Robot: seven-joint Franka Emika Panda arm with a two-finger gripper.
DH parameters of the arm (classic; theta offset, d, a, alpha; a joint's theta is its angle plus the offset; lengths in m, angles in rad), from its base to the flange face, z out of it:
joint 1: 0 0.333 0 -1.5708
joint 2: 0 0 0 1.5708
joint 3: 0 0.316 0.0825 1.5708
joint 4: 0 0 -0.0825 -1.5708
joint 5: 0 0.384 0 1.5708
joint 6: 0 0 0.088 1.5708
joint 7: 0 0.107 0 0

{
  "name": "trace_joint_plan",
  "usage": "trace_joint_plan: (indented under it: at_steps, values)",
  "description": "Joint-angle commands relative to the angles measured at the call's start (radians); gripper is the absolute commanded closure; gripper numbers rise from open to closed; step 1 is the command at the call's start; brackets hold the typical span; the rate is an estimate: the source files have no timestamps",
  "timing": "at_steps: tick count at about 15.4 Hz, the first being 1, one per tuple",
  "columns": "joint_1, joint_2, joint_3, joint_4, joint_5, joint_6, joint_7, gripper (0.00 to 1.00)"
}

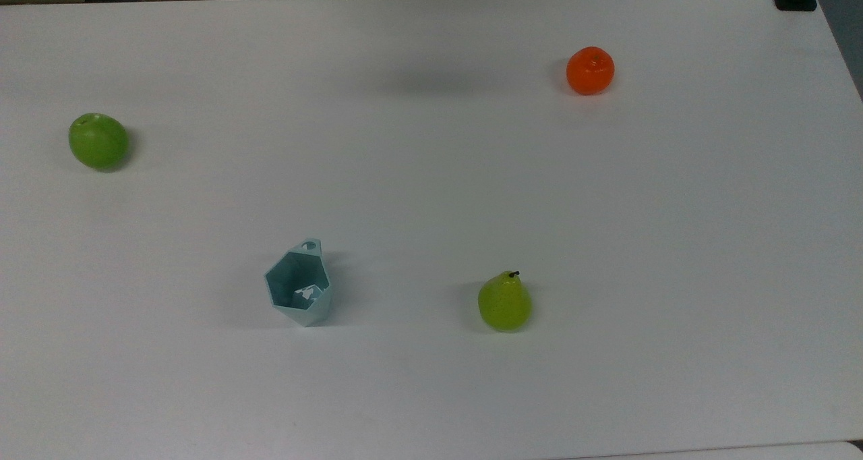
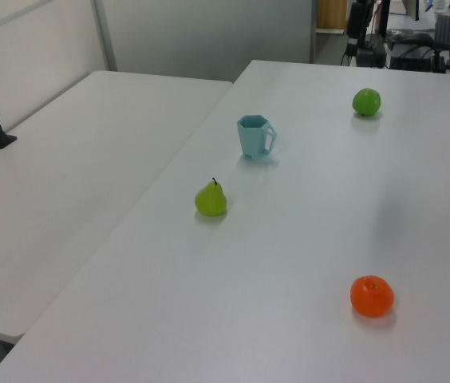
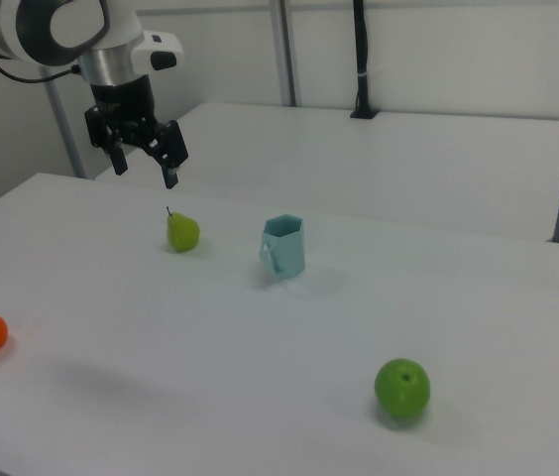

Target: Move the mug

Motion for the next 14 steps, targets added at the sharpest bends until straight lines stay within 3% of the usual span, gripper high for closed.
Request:
trace_joint_plan:
  at_steps: [1,11,14]
  values:
    - [-0.002,-0.003,-0.003,0.01,-0.009,-0.065,-0.019,0.0]
    - [0.023,0.037,0.008,0.013,-0.017,-0.059,-0.007,0.0]
    - [0.041,0.058,0.008,0.056,-0.031,-0.059,-0.004,0.0]
